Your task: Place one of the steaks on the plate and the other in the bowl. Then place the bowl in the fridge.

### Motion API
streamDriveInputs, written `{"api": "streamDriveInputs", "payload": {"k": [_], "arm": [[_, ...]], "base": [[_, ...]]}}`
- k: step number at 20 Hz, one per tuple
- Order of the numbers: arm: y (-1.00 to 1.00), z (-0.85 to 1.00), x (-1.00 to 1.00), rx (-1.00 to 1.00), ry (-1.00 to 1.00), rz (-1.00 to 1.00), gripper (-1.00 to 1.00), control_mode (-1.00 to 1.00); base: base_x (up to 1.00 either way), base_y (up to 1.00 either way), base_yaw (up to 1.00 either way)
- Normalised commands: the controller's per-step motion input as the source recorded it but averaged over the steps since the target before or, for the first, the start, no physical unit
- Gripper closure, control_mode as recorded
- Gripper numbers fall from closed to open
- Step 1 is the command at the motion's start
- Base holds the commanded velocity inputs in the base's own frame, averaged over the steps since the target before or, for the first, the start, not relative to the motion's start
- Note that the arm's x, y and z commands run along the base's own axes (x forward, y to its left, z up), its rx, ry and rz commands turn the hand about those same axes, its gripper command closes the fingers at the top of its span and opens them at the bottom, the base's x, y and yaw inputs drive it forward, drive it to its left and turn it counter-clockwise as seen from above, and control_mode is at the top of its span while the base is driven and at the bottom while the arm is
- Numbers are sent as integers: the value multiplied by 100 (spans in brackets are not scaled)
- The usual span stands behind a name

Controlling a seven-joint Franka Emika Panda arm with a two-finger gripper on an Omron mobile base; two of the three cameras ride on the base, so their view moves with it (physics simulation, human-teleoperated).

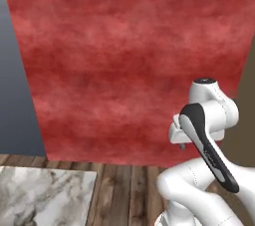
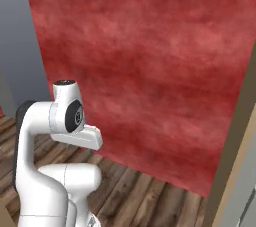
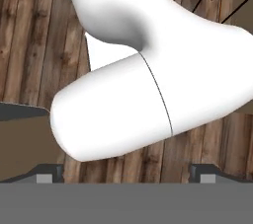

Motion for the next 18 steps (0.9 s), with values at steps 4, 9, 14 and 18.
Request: {"api": "streamDriveInputs", "payload": {"k": [4, 9, 14, 18], "arm": [[0, 0, 0, 0, 0, 0, -100, 100], [0, 0, 0, 0, 0, 0, -100, 100], [0, 0, 0, 0, 0, 0, -100, 100], [0, 0, 0, 0, 0, 0, -100, 100]], "base": [[66, 13, 13], [95, 0, 19], [65, 28, 30], [33, 23, 55]]}}
